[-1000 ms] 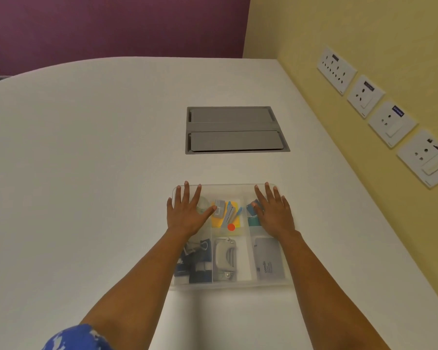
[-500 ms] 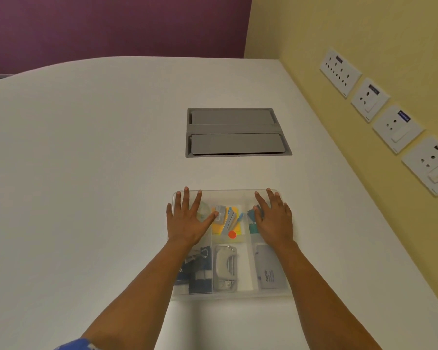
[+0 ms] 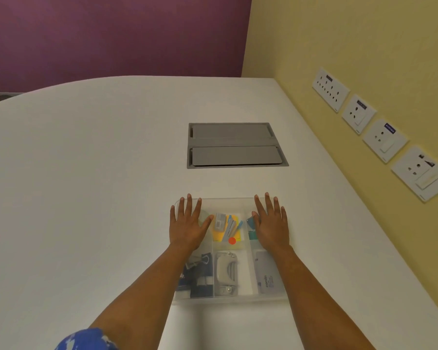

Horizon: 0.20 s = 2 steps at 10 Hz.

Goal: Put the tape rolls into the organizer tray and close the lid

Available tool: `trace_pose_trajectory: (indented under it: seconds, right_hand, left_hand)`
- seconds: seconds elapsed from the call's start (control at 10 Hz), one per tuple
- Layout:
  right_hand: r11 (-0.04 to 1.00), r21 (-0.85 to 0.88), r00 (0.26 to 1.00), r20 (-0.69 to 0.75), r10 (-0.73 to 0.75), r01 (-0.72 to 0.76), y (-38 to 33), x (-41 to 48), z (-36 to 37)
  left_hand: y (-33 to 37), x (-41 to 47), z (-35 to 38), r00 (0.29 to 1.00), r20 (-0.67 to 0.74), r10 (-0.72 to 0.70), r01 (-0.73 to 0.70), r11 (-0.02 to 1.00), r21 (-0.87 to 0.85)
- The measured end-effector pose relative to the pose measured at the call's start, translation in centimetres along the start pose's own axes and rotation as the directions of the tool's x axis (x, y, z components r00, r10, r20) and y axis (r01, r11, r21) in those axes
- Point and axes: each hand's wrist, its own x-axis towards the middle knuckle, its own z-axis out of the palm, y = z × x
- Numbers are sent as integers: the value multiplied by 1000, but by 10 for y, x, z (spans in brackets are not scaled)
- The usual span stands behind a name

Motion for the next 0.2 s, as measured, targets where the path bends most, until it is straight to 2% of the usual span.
trace_pose_trajectory:
  seconds: [0.2]
  right_hand:
    - [999,-29,993,-118,-24,21,-16,22,-31]
  left_hand:
    - [7,15,-28,997,-71,13,-9,999,48]
